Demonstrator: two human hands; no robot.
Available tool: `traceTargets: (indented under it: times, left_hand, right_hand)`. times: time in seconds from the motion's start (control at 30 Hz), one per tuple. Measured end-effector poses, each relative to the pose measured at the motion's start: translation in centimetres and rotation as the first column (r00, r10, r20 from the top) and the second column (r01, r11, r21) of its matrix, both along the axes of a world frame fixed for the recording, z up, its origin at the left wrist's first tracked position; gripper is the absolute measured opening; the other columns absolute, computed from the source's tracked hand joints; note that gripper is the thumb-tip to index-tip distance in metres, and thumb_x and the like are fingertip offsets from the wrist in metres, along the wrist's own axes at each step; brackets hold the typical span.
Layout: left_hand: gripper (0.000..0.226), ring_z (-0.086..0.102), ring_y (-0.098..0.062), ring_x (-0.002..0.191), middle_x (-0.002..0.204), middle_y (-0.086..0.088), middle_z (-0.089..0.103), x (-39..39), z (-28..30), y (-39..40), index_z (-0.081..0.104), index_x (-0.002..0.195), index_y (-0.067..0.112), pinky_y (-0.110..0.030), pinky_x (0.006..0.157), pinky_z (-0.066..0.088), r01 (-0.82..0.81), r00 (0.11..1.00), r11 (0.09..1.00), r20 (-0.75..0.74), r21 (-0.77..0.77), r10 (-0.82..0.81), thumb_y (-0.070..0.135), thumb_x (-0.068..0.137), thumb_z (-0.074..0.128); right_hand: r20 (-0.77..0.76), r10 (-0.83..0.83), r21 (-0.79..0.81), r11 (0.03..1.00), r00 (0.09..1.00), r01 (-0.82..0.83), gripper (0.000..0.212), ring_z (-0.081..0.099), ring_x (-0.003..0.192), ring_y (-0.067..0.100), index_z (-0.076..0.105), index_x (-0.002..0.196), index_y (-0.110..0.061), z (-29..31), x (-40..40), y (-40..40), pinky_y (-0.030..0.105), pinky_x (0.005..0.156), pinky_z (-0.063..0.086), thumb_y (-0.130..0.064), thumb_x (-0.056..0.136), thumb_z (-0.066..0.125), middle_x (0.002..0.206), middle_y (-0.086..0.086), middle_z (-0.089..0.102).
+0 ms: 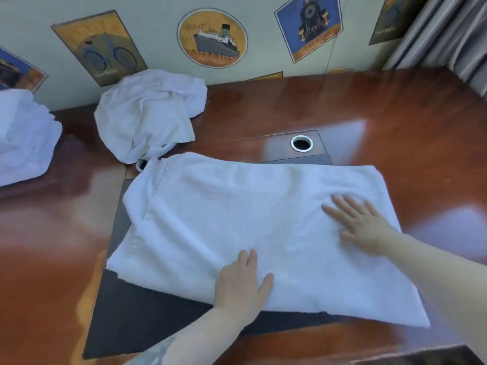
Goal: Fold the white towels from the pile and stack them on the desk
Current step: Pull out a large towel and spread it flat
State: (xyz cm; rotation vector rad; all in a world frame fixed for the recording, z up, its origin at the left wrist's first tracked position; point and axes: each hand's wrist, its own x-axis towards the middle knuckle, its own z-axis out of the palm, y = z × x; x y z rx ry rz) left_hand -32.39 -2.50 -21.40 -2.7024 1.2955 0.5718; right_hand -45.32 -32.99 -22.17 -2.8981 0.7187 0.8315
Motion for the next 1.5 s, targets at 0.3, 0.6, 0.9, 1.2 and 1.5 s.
traceTargets:
  times: [0.3,0.6,0.9,1.2,1.5]
  left_hand:
    - [0.06,0.006,-0.02,0.151,0.163,0.0,0.012,10.9,-0.7,3.9,0.018,0.156,0.028,-0.037,0.121,0.011,-0.368,0.927,0.902,-0.015,-0.225,0.374,0.046,0.102,0.037]
    - [0.071,0.002,-0.021,0.149,0.164,0.002,0.0,10.8,-2.3,10.9,0.009,0.156,0.028,-0.042,0.119,0.013,-0.665,0.736,0.665,-0.143,-0.34,0.662,0.056,0.097,0.038]
    - [0.035,0.05,-0.02,0.068,0.065,0.008,0.05,11.4,-0.7,15.3,0.043,0.07,0.022,-0.036,0.06,0.035,-0.78,0.626,0.496,-0.461,-0.382,0.629,0.041,0.097,0.051]
    - [0.038,0.039,-0.017,0.056,0.06,0.006,0.042,12.3,-0.5,18.1,0.036,0.069,0.02,-0.032,0.054,0.026,-0.743,0.668,0.624,-0.299,-0.24,0.681,0.042,0.097,0.049]
    - [0.022,0.062,-0.019,0.094,0.1,0.002,0.062,19.6,1.2,14.0,0.057,0.107,0.015,-0.023,0.065,0.046,-0.82,0.554,0.463,-0.672,-0.337,0.491,0.016,0.088,0.068]
  right_hand:
    - [0.403,-0.274,0.188,0.959,0.873,0.214,0.066,-0.022,0.148,0.023,-0.02,0.15,-0.038,-1.7,7.9,21.3,0.05,0.114,-0.017,-0.052,0.099,0.019,0.161,-0.003,-0.021]
    - [0.301,-0.094,0.04,0.996,0.949,0.086,0.063,-0.038,0.14,0.011,-0.029,0.141,-0.054,-3.7,8.0,17.0,0.05,0.113,-0.022,-0.069,0.085,-0.005,0.154,-0.017,-0.034]
    - [0.218,-0.326,0.106,0.945,0.92,0.31,0.067,-0.02,0.148,0.019,-0.014,0.15,-0.045,-1.8,12.3,17.3,0.057,0.116,-0.006,-0.043,0.096,0.026,0.16,-0.011,-0.022]
    - [0.13,-0.431,0.107,0.901,0.893,0.42,0.067,-0.024,0.147,0.02,-0.019,0.147,-0.048,-1.5,12.7,17.7,0.062,0.114,-0.005,-0.044,0.096,0.024,0.158,-0.008,-0.029]
    - [0.286,-0.281,0.193,0.953,0.916,0.232,0.068,-0.01,0.15,0.028,0.003,0.155,-0.027,0.4,15.5,27.1,0.047,0.119,0.004,-0.025,0.095,0.036,0.163,0.003,-0.011]
